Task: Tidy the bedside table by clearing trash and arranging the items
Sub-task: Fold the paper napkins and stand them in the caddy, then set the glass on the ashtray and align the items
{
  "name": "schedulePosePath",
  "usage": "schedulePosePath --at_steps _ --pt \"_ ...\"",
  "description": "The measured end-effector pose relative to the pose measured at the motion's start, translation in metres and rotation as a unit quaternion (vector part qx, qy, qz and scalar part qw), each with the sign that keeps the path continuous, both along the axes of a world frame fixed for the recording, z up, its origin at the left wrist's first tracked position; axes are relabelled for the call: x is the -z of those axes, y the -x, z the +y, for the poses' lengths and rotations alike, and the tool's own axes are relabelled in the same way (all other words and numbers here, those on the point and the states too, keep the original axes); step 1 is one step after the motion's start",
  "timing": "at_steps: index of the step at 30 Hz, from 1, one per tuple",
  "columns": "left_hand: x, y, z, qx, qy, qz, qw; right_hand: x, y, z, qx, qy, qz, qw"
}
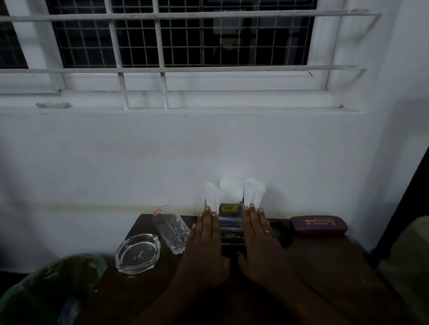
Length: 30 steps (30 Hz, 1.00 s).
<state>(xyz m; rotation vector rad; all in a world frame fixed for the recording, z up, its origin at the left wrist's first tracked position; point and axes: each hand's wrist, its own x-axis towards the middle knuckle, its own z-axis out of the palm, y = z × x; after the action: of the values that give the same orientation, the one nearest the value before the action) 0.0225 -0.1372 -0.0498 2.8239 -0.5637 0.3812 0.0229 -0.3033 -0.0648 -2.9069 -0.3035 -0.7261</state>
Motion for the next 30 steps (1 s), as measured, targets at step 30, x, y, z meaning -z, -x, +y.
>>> schedulePosePath --at_steps 30 --pt "-0.065 0.007 0.155 -0.169 0.059 0.207 0.962 -0.081 -0.01 0.115 -0.123 -0.298 0.182 0.929"
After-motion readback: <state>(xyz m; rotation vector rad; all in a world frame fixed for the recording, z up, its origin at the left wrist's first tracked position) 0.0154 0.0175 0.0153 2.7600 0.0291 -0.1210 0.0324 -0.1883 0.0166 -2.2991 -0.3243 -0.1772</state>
